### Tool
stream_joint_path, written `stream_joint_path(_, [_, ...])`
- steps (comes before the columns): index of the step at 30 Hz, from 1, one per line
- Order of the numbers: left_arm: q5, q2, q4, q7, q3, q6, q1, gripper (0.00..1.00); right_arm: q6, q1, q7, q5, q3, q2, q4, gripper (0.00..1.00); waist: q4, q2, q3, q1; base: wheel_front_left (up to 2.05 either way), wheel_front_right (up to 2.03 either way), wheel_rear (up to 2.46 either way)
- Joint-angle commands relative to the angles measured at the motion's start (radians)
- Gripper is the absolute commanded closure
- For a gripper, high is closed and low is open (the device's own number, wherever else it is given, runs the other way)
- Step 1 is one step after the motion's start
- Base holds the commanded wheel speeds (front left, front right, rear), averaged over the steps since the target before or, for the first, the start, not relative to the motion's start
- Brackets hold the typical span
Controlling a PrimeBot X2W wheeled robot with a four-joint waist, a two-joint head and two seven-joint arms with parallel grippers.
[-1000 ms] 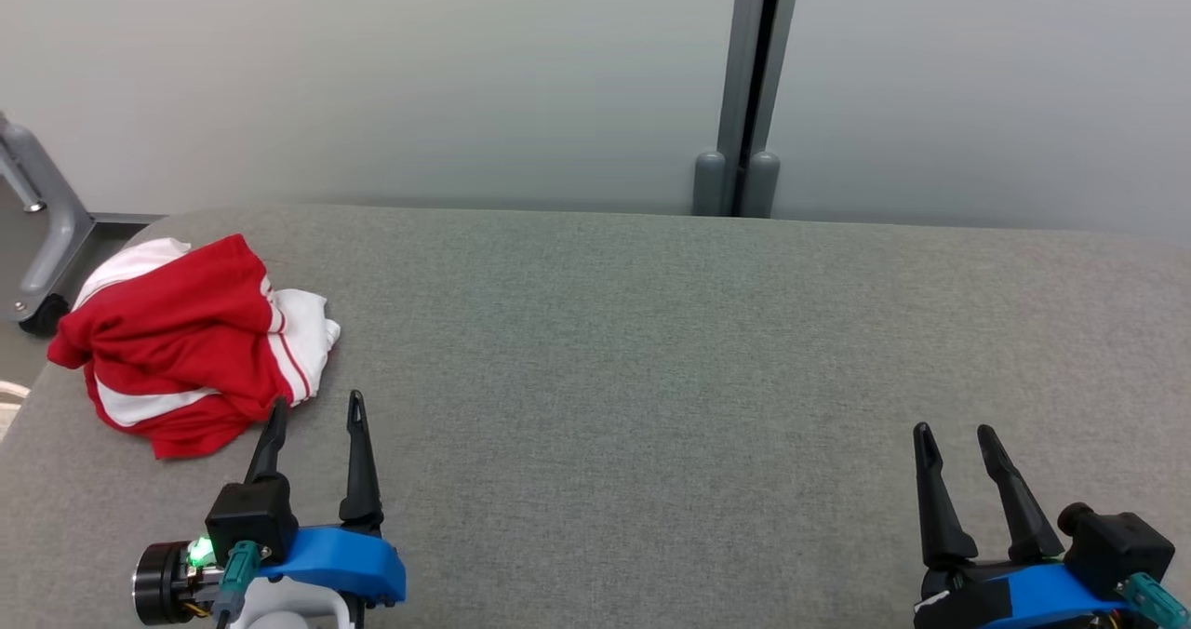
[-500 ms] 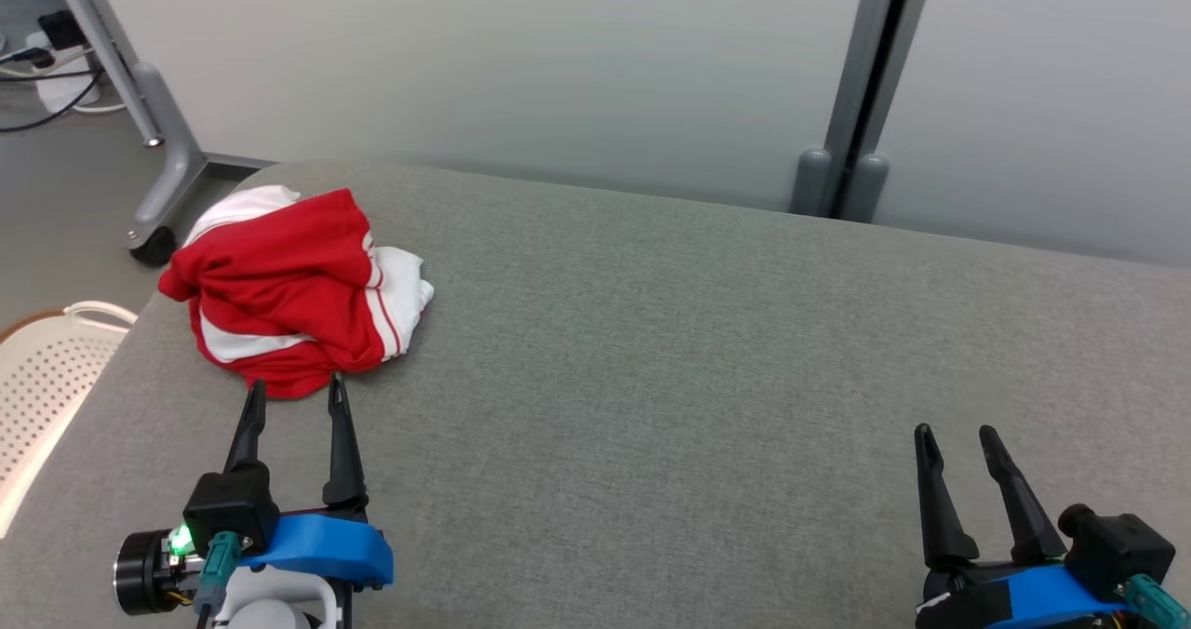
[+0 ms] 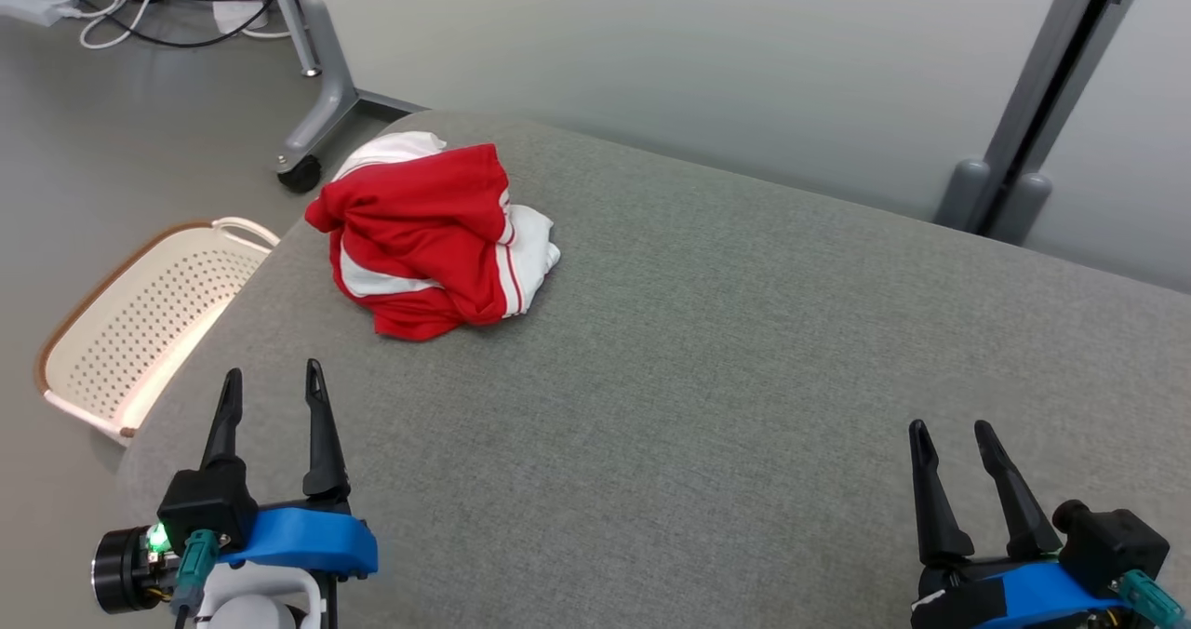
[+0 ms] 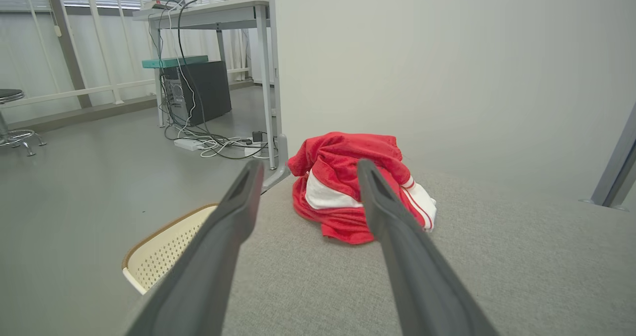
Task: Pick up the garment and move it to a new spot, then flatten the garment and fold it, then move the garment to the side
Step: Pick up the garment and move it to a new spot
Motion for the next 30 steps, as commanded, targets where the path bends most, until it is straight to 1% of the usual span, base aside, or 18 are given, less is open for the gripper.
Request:
stream_joint_path(1, [-0.003,0.002,-0.009,-0.003,0.007,0.005,0.001,0.00,0.000,-0.006,-0.004,-0.008,-0.001,-0.006,-0.002,0.00,0.027,0.0000,0.013,0.0000,0.00,0.00,0.00])
stream_joint_path(8, [-0.009,0.001,-0.020,-0.003,0.024,0.004,0.009,0.00,0.000,-0.005,-0.004,-0.011,0.001,-0.006,0.001,0.00,0.065,0.0000,0.018,0.0000,0.00,0.00,0.00])
stream_joint_path(13, [-0.012,-0.001,-0.021,-0.003,0.032,0.002,0.013,0.00,0.000,-0.013,-0.004,-0.015,0.008,-0.006,0.002,0.00,0.065,0.0000,0.023,0.0000,0.00,0.00,0.00])
stream_joint_path(16, [-0.012,-0.002,-0.011,-0.003,0.031,-0.006,-0.009,0.00,0.000,-0.016,-0.004,-0.017,0.010,-0.006,0.001,0.00,0.056,0.0000,0.032,0.0000,0.00,0.00,0.00])
stream_joint_path(21, [-0.014,0.018,0.014,-0.003,0.035,-0.029,-0.088,0.00,0.000,-0.038,-0.004,-0.034,0.013,-0.006,-0.001,0.00,0.024,0.0000,0.061,0.0000,0.00,0.00,0.00])
stream_joint_path(26, [-0.033,0.053,0.045,-0.003,0.075,-0.043,-0.225,0.00,0.000,-0.067,-0.004,-0.067,0.001,-0.006,-0.020,0.00,-0.037,0.0000,0.122,0.0000,0.00,0.00,0.00])
stream_joint_path(27, [-0.033,0.053,0.045,-0.003,0.075,-0.043,-0.225,0.00,0.000,-0.067,-0.004,-0.067,0.001,-0.006,-0.020,0.00,-0.037,0.0000,0.122,0.0000,0.00,0.00,0.00])
stream_joint_path(30, [-0.042,0.091,0.067,-0.002,0.106,-0.050,-0.315,0.00,0.000,-0.093,-0.004,-0.094,-0.005,-0.006,-0.036,0.00,-0.086,0.0000,0.171,0.0000,0.00,0.00,0.00])
